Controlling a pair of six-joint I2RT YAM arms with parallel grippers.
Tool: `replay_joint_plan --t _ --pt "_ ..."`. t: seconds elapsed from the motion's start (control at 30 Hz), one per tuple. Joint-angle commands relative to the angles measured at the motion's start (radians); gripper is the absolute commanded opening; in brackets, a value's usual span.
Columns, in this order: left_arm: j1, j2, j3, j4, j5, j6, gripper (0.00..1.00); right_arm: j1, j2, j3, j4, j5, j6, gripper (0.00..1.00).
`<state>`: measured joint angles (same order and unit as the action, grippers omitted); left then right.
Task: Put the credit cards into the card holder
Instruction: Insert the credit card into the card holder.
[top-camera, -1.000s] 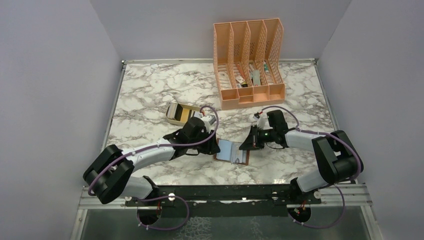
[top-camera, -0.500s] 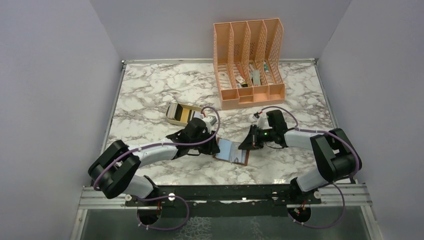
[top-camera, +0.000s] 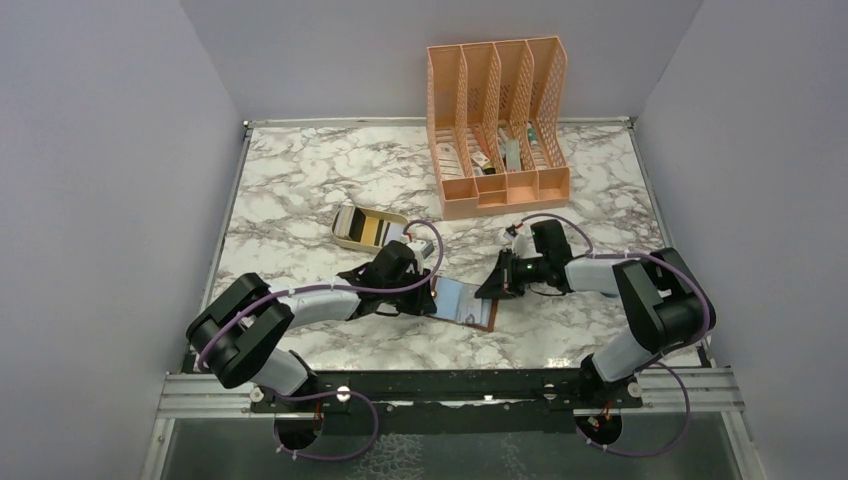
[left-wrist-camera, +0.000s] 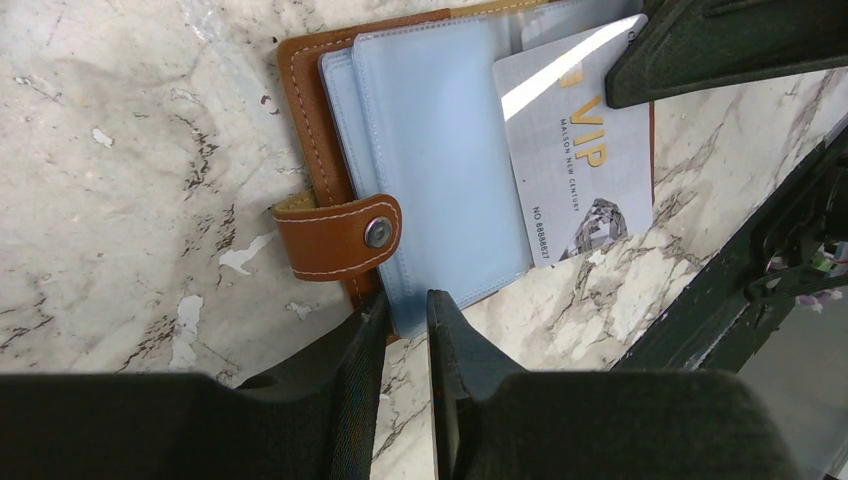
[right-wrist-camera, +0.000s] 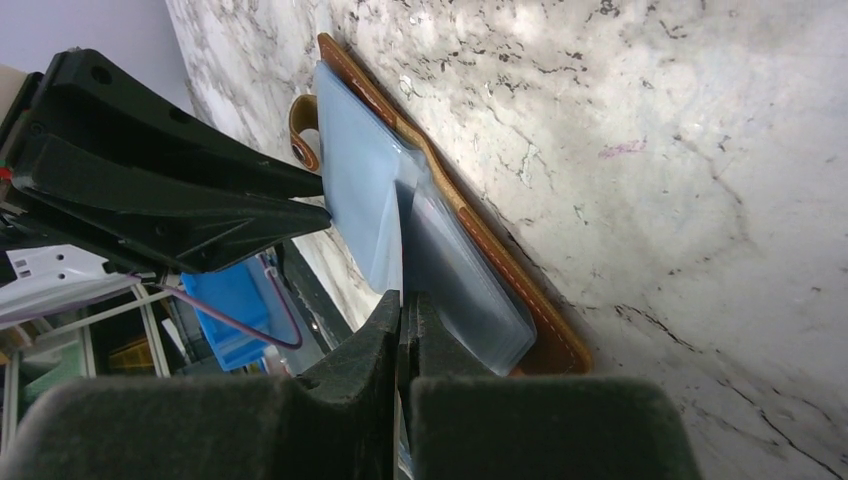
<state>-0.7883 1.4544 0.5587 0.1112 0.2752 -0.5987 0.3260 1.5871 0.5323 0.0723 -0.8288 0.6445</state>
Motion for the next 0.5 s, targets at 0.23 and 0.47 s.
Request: replay_joint_plan --t 0.23,0.47 --pt "-0.015 -0.002 -0.032 0.004 -0.018 0.010 0.24 0.001 0.033 0.032 0.074 0.000 0.000 0.01" --pt "-0.018 -0.013 -0.034 0.008 -0.011 -0.016 0.24 0.002 0.019 -0.005 0.145 0.034 0.027 0.01"
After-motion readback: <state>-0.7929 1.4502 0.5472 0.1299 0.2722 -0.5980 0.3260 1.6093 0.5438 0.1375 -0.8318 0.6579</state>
